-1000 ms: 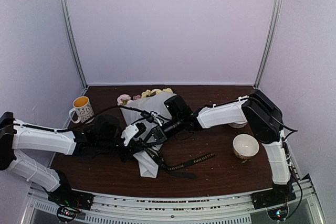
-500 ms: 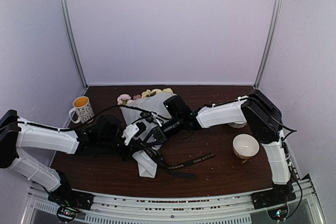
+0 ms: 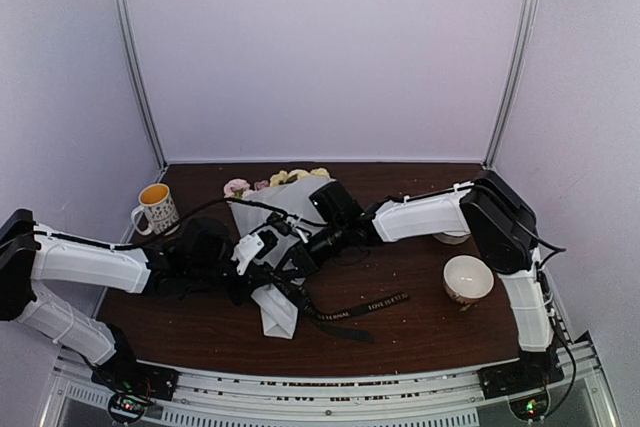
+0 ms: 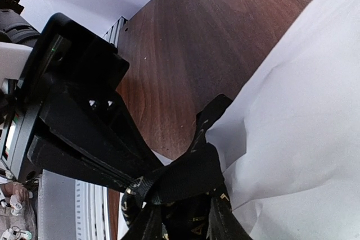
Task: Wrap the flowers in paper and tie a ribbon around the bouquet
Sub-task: Cross the half-tied ribbon over the folded bouquet.
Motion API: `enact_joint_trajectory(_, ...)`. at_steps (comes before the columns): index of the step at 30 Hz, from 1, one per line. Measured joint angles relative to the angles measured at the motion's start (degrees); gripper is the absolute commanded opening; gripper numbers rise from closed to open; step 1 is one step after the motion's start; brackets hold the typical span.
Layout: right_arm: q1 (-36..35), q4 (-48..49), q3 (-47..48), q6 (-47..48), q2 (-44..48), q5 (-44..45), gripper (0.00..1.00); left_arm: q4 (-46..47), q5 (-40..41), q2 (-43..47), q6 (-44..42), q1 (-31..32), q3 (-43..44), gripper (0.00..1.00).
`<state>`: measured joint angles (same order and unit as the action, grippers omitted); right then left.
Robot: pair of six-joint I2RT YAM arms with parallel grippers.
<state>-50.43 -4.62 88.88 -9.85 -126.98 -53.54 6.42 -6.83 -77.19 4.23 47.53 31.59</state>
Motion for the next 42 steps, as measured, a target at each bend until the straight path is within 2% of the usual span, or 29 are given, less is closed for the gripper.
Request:
enact_joint_trajectory(7,0.0,-0.3,0.0,0.5,0.0,2.5,0.29,0.0,-0.2,-0.1,0.0,-0.2,-0.1,0.0)
enact_joint_trajectory(16,0.0,-0.4,0.0,0.7,0.0,3.6,0.35,0.8,-0.5,-0.3,0.0,-0.2,-0.1,0.0)
enact_joint_trajectory(17,0.0,-0.3,0.0,0.7,0.0,3.6,0.33,1.0,-0.5,-0.4,0.0,-0.3,-0.1,0.0)
enact_joint_trajectory(21,-0.1,-0.3,0.0,0.9,0.0,3.7,0.12,1.5,-1.2,-0.7,0.0,-0.4,-0.1,0.0)
enact_joint_trajectory(24,-0.2,-0.3,0.0,0.9,0.0,3.7,0.03,2.1,-1.6,-0.8,0.0,-0.4,-0.1,0.0)
enact_joint_trajectory(26,-0.3,-0.3,0.0,0.8,0.0,3.4,0.0,2.6,-1.9,-0.8,0.0,-0.4,-0.1,0.0)
enact_joint_trajectory(31,-0.3,-0.3,0.0,1.0,0.2,3.4,0.0,2.6,-2.0,-0.9,0.0,-0.7,-0.1,0.0)
enact_joint_trajectory(32,-0.3,-0.3,-0.2,0.9,0.4,3.4,0.0,2.6,-2.0,-0.9,0.0,-0.7,-0.1,0.02)
enact_joint_trajectory(37,-0.3,-0.3,-2.2,0.9,2.1,3.8,0.0,2.0,-1.2,-0.8,-0.1,-1.0,-0.1,0.29)
enact_joint_trajectory(42,-0.3,-0.4,-3.1,0.9,3.7,4.7,0.0,-0.8,-0.4,1.8,-0.7,-1.2,-0.1,0.39)
